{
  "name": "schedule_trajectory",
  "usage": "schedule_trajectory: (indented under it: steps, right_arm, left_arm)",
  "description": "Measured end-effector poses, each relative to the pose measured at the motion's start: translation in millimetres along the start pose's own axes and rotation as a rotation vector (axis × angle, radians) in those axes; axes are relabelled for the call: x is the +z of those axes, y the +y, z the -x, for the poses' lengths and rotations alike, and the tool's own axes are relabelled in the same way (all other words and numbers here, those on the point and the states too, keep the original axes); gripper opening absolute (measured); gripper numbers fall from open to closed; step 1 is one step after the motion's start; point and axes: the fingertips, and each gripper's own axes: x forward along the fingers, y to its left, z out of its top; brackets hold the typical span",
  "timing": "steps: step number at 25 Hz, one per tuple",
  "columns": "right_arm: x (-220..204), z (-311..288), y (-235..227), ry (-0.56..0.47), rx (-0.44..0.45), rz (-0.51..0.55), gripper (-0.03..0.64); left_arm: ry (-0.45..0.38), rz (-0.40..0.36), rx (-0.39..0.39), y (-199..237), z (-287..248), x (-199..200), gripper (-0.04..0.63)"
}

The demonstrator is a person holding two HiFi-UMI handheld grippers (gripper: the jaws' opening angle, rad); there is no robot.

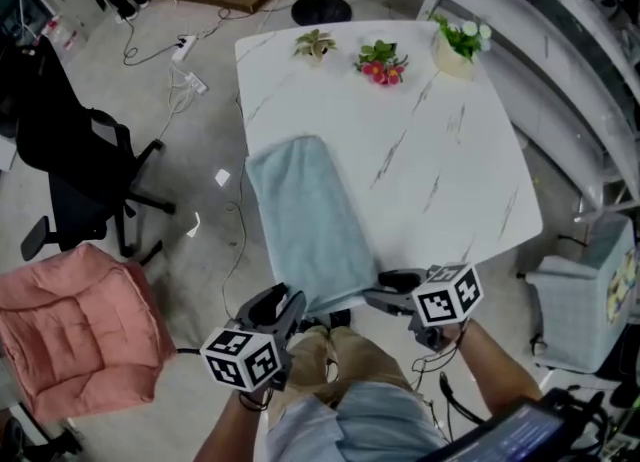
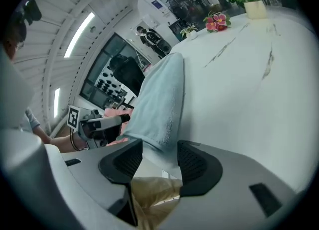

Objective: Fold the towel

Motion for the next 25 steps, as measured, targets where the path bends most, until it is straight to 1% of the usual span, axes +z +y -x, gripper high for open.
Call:
schedule_trajectory:
  steps: [2,5,7,12,15,18,20,25]
  right_arm:
    - [4.2,-1.5,0.8,-0.011,0.003,-0.005,0.238]
    - [11.9,4.1,-3.2,-0.017,-0.018,0.013,0.239]
    - [26.0,12.2,-7.0,-0.035,-0.034,0.025,0.238]
    - [82.9,30.1,-1.2,-0.099,-0.048,0.084,0.238]
    - [122.7,27.4,0.7,-0.12,-0.046,0.141,0.238]
    - [161.2,17.1,-3.5,-0.123,-0.034,0.187,0.238]
    - [186.4,7.1,-8.9,-0.117,-0.022,0.204,0.238]
    - [241.6,-22.8,-37.8,-0.067,-0.02,0.197,0.238]
  left_arm:
    - [0.0,0.001,-0.001,2.8,-1.3,1.8,0.158]
    - [-0.008,0.005,-0.003,5.7,0.0,6.2,0.158]
    - [-0.024,0.007,-0.006,9.2,2.6,14.5,0.158]
    - [-0.079,0.012,-0.025,18.8,9.6,49.6,0.158]
    - [-0.118,0.014,-0.015,31.7,7.6,79.6,0.158]
    - [-0.147,0.013,-0.004,42.3,-0.7,107.5,0.158]
    - [-0.152,0.003,0.0,44.8,-10.4,123.6,0.158]
    - [-0.137,0.028,-0.02,45.9,-43.5,149.2,0.155]
